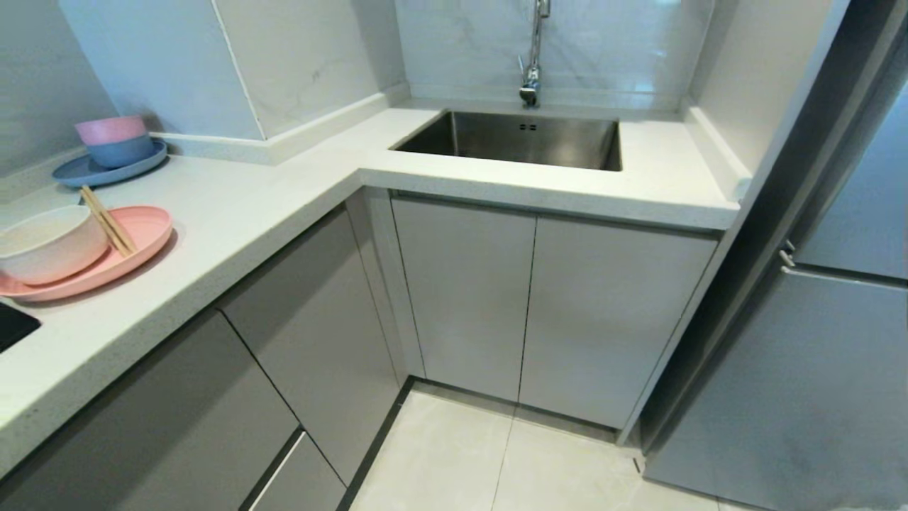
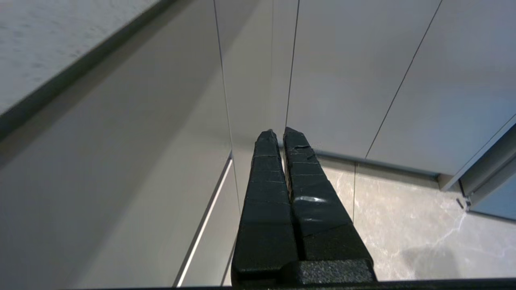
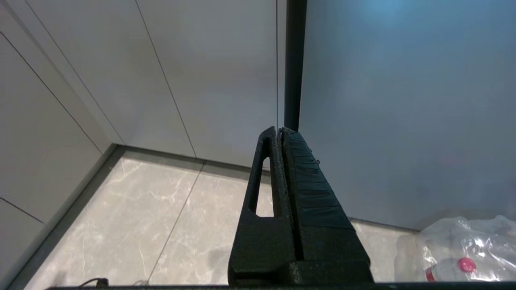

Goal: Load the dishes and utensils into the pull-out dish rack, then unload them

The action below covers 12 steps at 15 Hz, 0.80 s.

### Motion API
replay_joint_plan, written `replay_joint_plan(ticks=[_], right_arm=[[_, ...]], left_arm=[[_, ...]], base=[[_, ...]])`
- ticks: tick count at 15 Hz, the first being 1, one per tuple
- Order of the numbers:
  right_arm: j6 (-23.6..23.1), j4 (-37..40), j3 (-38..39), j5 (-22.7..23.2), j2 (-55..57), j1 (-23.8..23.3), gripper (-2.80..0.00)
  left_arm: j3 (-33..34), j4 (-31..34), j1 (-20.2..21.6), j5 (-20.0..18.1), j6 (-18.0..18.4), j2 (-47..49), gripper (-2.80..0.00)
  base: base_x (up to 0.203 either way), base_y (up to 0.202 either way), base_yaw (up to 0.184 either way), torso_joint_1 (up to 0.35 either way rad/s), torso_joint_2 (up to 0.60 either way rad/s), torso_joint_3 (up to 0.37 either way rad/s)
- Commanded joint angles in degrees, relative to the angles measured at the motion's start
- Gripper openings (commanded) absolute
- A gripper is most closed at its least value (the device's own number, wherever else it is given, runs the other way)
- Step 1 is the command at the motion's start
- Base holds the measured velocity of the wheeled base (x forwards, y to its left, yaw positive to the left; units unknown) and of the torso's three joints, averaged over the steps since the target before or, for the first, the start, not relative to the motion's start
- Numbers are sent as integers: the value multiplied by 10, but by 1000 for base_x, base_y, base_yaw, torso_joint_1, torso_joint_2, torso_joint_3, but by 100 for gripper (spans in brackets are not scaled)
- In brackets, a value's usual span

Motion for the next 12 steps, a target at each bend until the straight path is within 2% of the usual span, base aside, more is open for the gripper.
replay_joint_plan(ticks=[1, 12], right_arm=[[0, 0, 1, 0, 0, 0, -280], [0, 0, 1, 0, 0, 0, -280]], left_arm=[[0, 0, 0, 0, 0, 0, -280], [0, 0, 0, 0, 0, 0, -280]], base=[[0, 0, 0, 2, -2, 189], [0, 0, 0, 3, 1, 201]])
